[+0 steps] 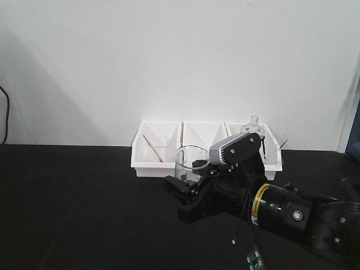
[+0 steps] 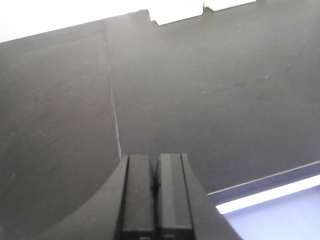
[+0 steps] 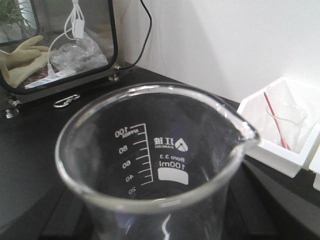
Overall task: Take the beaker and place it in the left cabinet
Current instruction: 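Close the right gripper on the beaker and lift it off the bench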
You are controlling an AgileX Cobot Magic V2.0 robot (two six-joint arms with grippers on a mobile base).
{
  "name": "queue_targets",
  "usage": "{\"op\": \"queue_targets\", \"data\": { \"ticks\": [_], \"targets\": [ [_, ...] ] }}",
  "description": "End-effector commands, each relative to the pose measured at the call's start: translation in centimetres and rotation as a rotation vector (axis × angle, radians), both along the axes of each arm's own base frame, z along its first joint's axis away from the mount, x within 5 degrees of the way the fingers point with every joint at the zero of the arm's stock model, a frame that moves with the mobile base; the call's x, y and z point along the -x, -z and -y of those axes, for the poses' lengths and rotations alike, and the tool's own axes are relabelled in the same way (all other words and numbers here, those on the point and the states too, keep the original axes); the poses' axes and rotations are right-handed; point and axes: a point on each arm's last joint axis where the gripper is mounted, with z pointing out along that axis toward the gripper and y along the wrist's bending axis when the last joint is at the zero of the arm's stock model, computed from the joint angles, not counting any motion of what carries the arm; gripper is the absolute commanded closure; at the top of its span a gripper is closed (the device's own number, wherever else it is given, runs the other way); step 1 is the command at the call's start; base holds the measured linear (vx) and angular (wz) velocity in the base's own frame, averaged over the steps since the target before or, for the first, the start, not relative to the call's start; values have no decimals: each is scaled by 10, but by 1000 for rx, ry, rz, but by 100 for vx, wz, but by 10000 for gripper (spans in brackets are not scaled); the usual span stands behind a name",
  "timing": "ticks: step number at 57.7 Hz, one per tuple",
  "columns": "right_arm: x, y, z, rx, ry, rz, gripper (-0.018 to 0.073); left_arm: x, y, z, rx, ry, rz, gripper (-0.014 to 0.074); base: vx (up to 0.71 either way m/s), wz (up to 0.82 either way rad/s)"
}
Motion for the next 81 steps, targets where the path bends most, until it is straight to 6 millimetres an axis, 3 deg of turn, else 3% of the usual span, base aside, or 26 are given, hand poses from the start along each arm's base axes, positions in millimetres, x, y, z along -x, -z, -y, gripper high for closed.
{"op": "queue_targets", "data": {
  "ticks": [1, 81],
  "targets": [
    [13, -35, -1, -68, -5, 74, 342, -1, -14, 0, 28, 1, 105, 603, 0, 0],
    [16, -36, -3, -59, -8, 78, 362, -1, -14, 0, 28, 1, 105, 603, -1, -1]
  ]
}}
